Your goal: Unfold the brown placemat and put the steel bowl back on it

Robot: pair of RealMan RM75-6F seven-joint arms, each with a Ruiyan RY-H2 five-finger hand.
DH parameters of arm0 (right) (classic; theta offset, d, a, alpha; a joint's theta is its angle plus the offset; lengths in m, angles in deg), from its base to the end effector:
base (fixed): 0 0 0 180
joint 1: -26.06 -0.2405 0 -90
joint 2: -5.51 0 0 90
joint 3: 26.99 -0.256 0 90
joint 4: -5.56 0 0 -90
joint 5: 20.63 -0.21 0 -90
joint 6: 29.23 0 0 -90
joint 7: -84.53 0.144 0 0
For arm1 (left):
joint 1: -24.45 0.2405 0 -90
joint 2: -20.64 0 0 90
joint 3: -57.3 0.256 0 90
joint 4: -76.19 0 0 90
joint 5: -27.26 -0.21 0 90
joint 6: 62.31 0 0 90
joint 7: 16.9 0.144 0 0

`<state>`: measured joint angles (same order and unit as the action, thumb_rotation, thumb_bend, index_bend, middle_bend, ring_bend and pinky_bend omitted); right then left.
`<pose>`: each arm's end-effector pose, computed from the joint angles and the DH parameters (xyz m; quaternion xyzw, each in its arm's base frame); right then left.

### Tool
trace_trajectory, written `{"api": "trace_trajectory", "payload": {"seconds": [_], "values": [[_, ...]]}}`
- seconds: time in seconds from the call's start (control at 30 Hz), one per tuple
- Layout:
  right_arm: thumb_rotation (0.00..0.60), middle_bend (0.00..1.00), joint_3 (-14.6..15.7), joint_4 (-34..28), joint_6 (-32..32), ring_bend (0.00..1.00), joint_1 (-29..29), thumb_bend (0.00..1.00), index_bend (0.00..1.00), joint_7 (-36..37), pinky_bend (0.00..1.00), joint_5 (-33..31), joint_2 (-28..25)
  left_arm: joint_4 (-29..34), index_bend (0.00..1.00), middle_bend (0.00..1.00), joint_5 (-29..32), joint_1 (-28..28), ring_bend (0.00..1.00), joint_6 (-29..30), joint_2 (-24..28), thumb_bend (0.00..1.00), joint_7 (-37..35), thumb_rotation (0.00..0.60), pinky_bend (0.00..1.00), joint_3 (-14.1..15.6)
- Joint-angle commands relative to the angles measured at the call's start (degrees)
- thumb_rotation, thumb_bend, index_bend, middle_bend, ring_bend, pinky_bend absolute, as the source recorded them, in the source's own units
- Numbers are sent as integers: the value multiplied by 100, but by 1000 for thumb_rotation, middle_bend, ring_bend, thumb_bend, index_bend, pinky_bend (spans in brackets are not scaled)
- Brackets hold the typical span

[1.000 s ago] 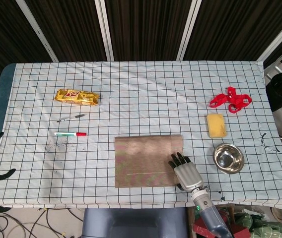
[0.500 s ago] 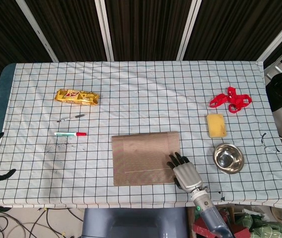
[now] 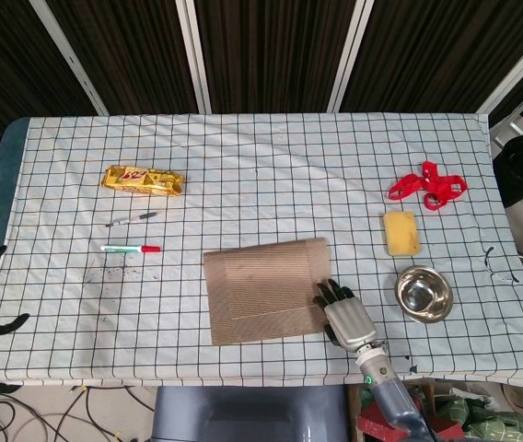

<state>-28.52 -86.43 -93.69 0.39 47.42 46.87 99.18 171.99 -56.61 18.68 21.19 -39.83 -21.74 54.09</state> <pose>-0.1957 -0.2353 -0.0483 0.7583 -0.3813 0.2855 0.4451 -0.3065 0.1865 0.1729 -0.5741 -0.4204 -0.4066 0.5730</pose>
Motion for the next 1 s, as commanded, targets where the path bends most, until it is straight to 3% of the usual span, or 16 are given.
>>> {"api": "trace_trajectory", "payload": {"seconds": [0.03, 0.37, 0.7, 1.0], "values": [[600, 95, -13, 40, 15, 51, -5, 477, 287, 34, 180, -20, 8, -2, 0, 0, -5, -2, 0, -2, -3, 6, 7, 600, 15, 2], [600, 97, -62, 192, 76, 51, -54, 543, 297, 172, 180, -21, 86, -1, 0, 0, -6, 4, 0, 18, -17, 7, 8, 600, 15, -3], [600, 266, -33, 322, -66, 96, -6, 445, 624, 475, 187, 247, 155, -5, 0, 0, -19, 7, 0, 26, -9, 7, -22, 600, 15, -3], [600, 319, 39, 354, -167, 117, 54, 478, 707, 841, 187, 590, 137, -7, 0, 0, -28, 8, 0, 22, -8, 7, -26, 600, 15, 4]]}}
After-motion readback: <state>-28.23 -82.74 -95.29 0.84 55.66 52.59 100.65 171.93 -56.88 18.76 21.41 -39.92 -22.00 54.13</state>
